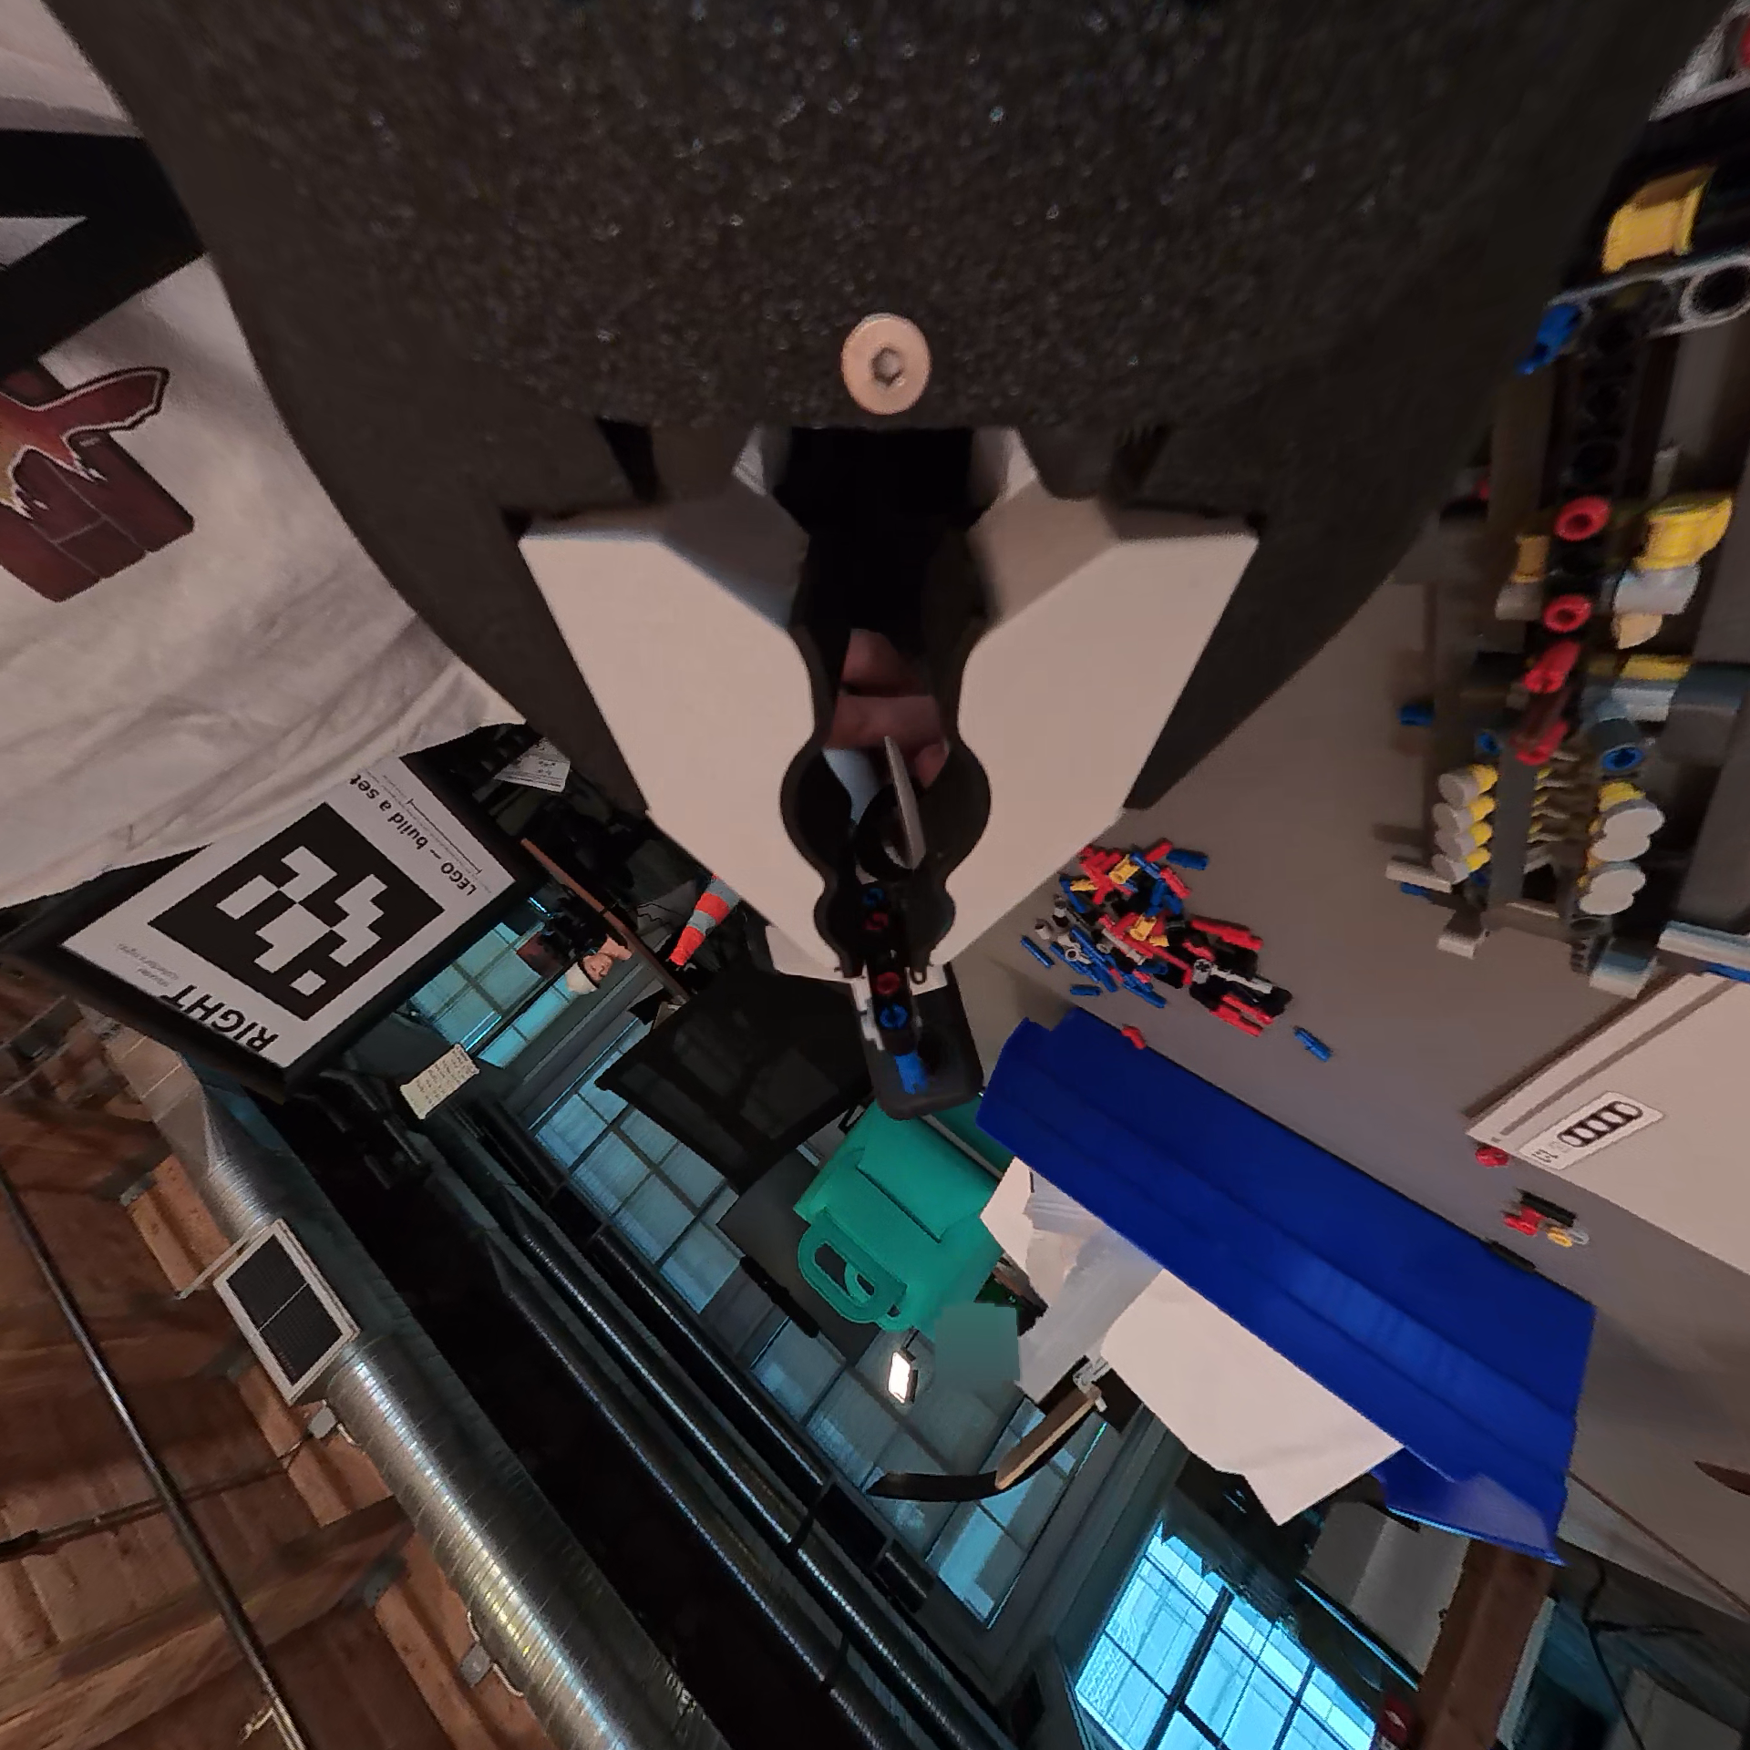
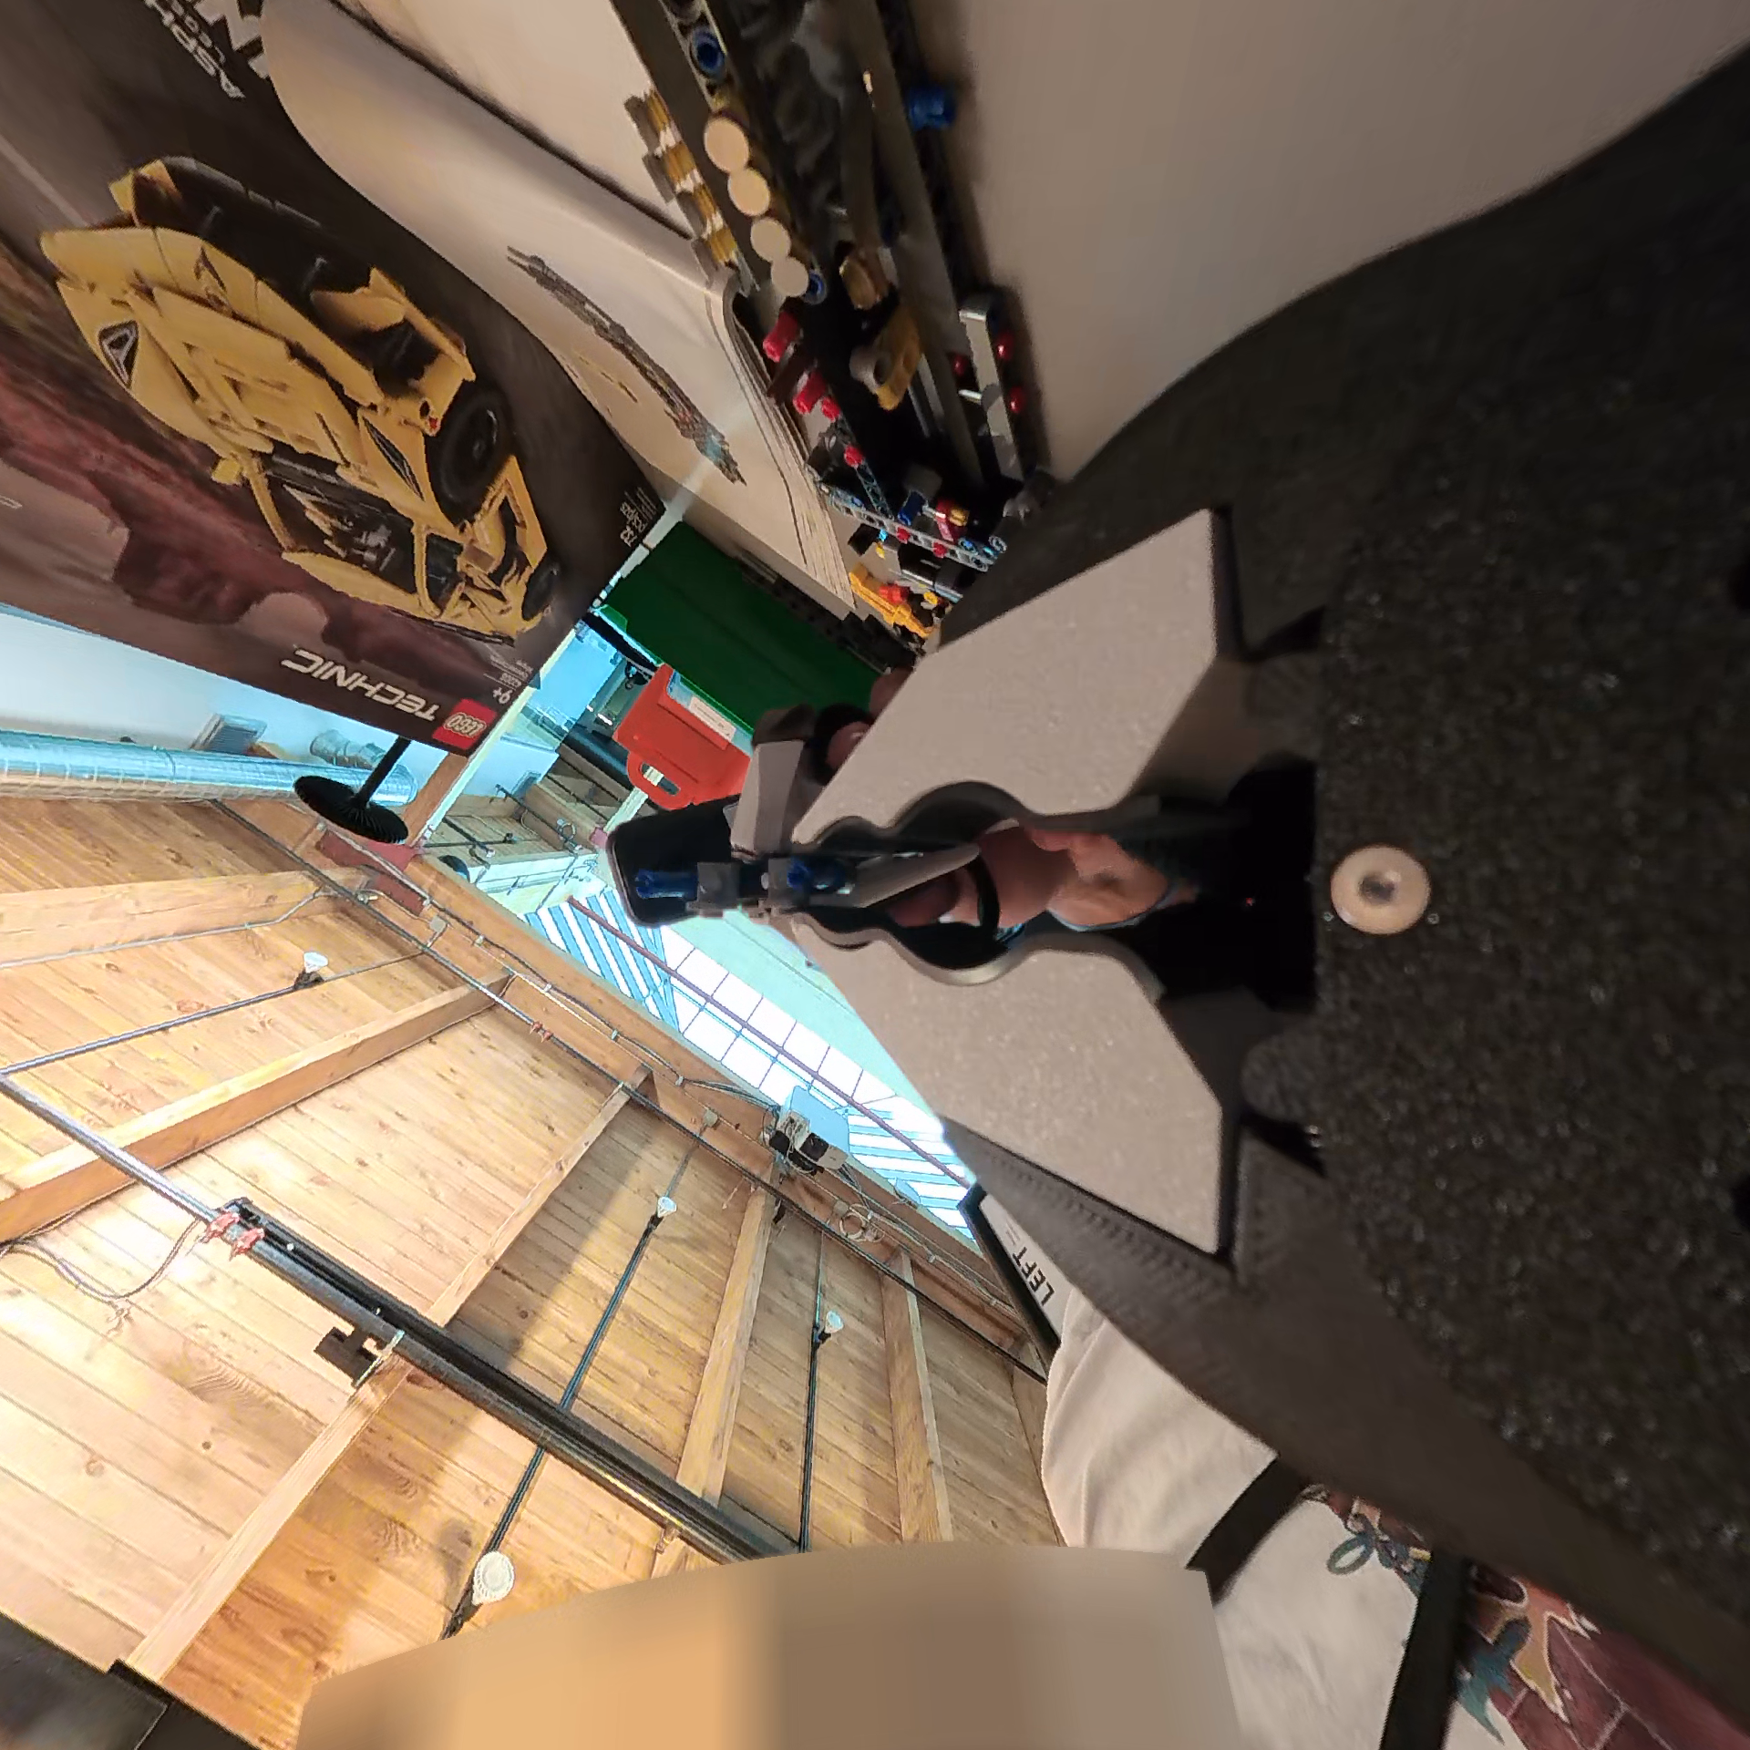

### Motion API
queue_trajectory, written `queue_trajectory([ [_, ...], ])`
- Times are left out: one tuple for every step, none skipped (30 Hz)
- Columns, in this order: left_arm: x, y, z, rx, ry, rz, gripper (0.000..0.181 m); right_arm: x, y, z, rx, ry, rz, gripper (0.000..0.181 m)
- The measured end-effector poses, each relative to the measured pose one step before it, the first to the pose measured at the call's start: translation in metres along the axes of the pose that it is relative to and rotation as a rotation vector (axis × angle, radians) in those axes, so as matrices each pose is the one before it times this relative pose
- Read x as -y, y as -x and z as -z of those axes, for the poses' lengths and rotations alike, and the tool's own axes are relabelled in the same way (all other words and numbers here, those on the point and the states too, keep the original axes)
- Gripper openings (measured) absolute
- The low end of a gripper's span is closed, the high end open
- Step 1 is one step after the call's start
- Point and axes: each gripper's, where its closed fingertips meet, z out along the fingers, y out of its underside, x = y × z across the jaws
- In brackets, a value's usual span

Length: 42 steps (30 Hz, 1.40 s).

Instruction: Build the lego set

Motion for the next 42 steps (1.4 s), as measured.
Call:
queue_trajectory([
  [-0.00107, 0.00148, 0.00012, 0.0037, 0.0083, 0.0069, 0.006, -0.00015, -0.00177, 0.0005, -0.014, 0.0065, 0.0035, 0.007],
  [-0.00143, 0.0018, 0.00033, 0.0029, 0.0124, 0.0128, 0.006, -0.00058, -0.00137, 0.00104, -0.019, 0.0149, 0.0181, 0.008],
  [-0.00113, 0.00403, 0.00083, 0.0155, 0.0086, 0.0177, 0.006, 0.00068, -0.00134, 0.00281, -0.0284, 0.0236, 0.04, 0.013],
  [-0.00117, 0.00477, 0.00117, 0.0153, 0.0077, 0.0237, 0.006, 0.00235, -0.00261, 0.00538, -0.0493, 0.0293, 0.0671, 0.02],
  [-0.00078, 0.00422, 0.00165, 0.0083, 0.0056, 0.0329, 0.006, 0.00257, -0.00381, 0.00766, -0.0664, 0.0398, 0.0986, 0.021],
  [0.00002, 0.00527, 0.00224, 0.0167, -0.0012, 0.0279, 0.006, 0.00116, -0.00564, 0.00923, -0.0786, 0.0582, 0.1222, 0.022],
  [-0.00084, 0.00621, 0.00211, 0.025, 0.0055, 0.0194, 0.006, -0.00248, -0.00648, 0.0096, -0.0771, 0.0846, 0.1416, 0.023],
  [-0.00253, 0.00618, 0.00132, 0.0269, 0.0158, 0.0127, 0.005, -0.00689, -0.00656, 0.0094, -0.0708, 0.1062, 0.1384, 0.025],
  [-0.00354, 0.00617, 0.0005, 0.0304, 0.0218, 0.0056, 0.006, -0.01225, -0.00508, 0.00856, -0.056, 0.1256, 0.1168, 0.025],
  [-0.00319, 0.00545, -0.00024, 0.0309, 0.0175, -0.0024, 0.006, -0.0178, -0.00016, 0.00661, -0.0224, 0.1406, 0.0879, 0.023],
  [-0.00273, 0.00275, -0.0007, 0.0194, 0.0148, -0.0061, 0.006, -0.02203, 0.00348, 0.00372, 0.0027, 0.1542, 0.0536, 0.024],
  [-0.00272, 0.00053, -0.00123, 0.0083, 0.0161, -0.0076, 0.006, -0.02106, 0.00599, 0.00069, 0.014, 0.143, 0.0333, 0.025],
  [-0.0022, -0.00019, -0.00142, 0.006, 0.0123, -0.0102, 0.006, -0.01492, 0.00495, -0.00178, 0.0033, 0.0947, 0.0276, 0.025],
  [-0.00168, -0.00076, -0.00141, 0.0043, 0.0093, -0.0124, 0.006, -0.01062, 0.00316, -0.00293, -0.0097, 0.065, 0.0365, 0.025],
  [-0.00154, -0.00104, -0.00126, 0.0018, 0.0091, -0.014, 0.006, -0.00686, -0.00059, -0.00302, -0.0332, 0.0457, 0.0412, 0.022],
  [-0.00127, -0.00096, -0.00101, 0.0027, 0.0075, -0.0146, 0.006, -0.00471, 0.00148, -0.00282, -0.0166, 0.0296, 0.04, 0.02],
  [-0.00096, -0.00041, -0.00072, 0.0055, 0.0064, -0.0163, 0.006, -0.00398, 0.0014, -0.00263, -0.0075, 0.0262, 0.0299, 0.017],
  [-0.00149, -0.00016, -0.00067, 0.0081, 0.0096, -0.0173, 0.006, -0.00195, -0.00129, -0.00216, -0.0157, 0.0161, 0.0197, 0.015],
  [-0.00187, 0.00004, -0.00063, 0.008, 0.0116, -0.0171, 0.006, 0.00003, -0.00085, -0.00209, -0.0025, 0.0001, 0.0125, 0.014],
  [-0.00177, -0.00088, -0.00076, 0.0023, 0.0102, -0.0137, 0.006, 0.0, 0.00075, -0.00213, 0.0181, 0.0023, 0.0047, 0.013],
  [-0.00096, -0.00203, -0.00081, -0.0076, 0.0048, -0.0045, 0.006, -0.00089, -0.00117, -0.00205, 0.0119, 0.0155, 0.0008, 0.014],
  [-0.00068, -0.0023, -0.00096, -0.0141, 0.0021, 0.0045, 0.006, 0.00006, -0.00194, -0.00143, 0.0053, 0.0134, 0.0055, 0.014],
  [-0.00074, -0.00157, -0.0009, -0.0114, 0.0024, 0.0081, 0.006, 0.00136, -0.00077, -0.00107, 0.0087, 0.0042, 0.0128, 0.013],
  [-0.00118, -0.00046, -0.00085, -0.0059, 0.004, 0.0062, 0.006, -0.00005, -0.00034, -0.0011, 0.0099, 0.0125, 0.0146, 0.012],
  [-0.00119, -0.00036, -0.00072, -0.0044, 0.0049, 0.0037, 0.006, -0.00077, 0.00128, -0.00125, 0.0206, 0.0159, 0.0092, 0.011],
  [-0.00066, -0.00021, -0.00031, -0.0034, 0.0014, 0.0025, 0.006, 0.00107, 0.00108, -0.0007, 0.0211, 0.0016, -0.0008, 0.008],
  [-0.00018, -0.00044, -0.00021, -0.0036, -0.001, 0.0022, 0.006, 0.00025, 0.00029, -0.00036, 0.0144, 0.0058, -0.003, 0.007],
  [0.00031, -0.00072, -0.0001, -0.0063, -0.0033, 0.0043, 0.006, 0.00017, -0.00026, -0.00007, 0.0068, 0.0054, 0.0002, 0.007],
  [0.00095, -0.0008, 0.00005, -0.0085, -0.0084, 0.008, 0.006, 0.00032, -0.00199, -0.00025, -0.007, 0.0063, -0.0025, 0.006],
  [0.0017, -0.00056, 0.00027, -0.008, -0.014, 0.0108, 0.006, 0.00147, -0.00617, 0.00007, -0.0401, 0.005, -0.0048, 0.007],
  [0.00153, 0.00004, 0.00022, -0.0063, -0.0145, 0.0137, 0.006, 0.00881, -0.00218, 0.00192, -0.0207, -0.041, -0.0097, 0.007],
  [0.00178, 0.00117, 0.00054, 0.0007, -0.0171, 0.013, 0.006, 0.01771, 0.00037, 0.00558, -0.0047, -0.0844, -0.0331, 0.006],
  [0.00216, 0.00113, 0.0008, 0.0004, -0.0189, 0.0108, 0.006, 0.02358, -0.00215, 0.00805, -0.0247, -0.1013, -0.0513, 0.006],
  [0.00227, 0.00071, 0.00079, -0.0051, -0.0182, 0.0155, 0.006, 0.02815, -0.00251, 0.00895, -0.0374, -0.1158, -0.0559, 0.006],
  [0.00299, 0.00044, 0.00101, -0.0085, -0.0207, 0.0208, 0.006, 0.02934, -0.00182, 0.00794, -0.042, -0.1213, -0.0639, 0.006],
  [0.00337, 0.0001, 0.00101, -0.0131, -0.0233, 0.0264, 0.006, 0.02599, -0.00231, 0.00457, -0.0432, -0.1086, -0.0794, 0.006],
  [0.00349, -0.00102, 0.00111, -0.0201, -0.0225, 0.0303, 0.006, 0.01784, -0.00104, -0.00046, -0.0266, -0.0677, -0.0818, 0.006],
  [0.00282, -0.00067, 0.00098, -0.0152, -0.0175, 0.0251, 0.006, 0.00573, 0.00039, -0.00537, -0.0085, 0.0002, -0.0609, 0.006],
  [0.00203, 0.00064, 0.00101, -0.0024, -0.0135, 0.0141, 0.006, -0.00243, 0.0001, -0.0079, -0.0062, 0.0504, -0.0312, 0.006],
  [0.00134, 0.00115, 0.00086, 0.004, -0.0093, 0.0057, 0.006, -0.0007, -0.00462, -0.00677, -0.0386, 0.0303, -0.0049, 0.006],
  [0.00098, 0.00067, 0.00074, 0.0035, -0.0065, 0.0013, 0.006, 0.00115, -0.00563, -0.00554, -0.0474, 0.0065, 0.0124, 0.006],
  [0.00133, 0.00094, 0.00085, 0.0055, -0.0091, -0.0006, 0.007, -0.00248, -0.00484, -0.00507, -0.0354, 0.0306, 0.0043, 0.006],
])
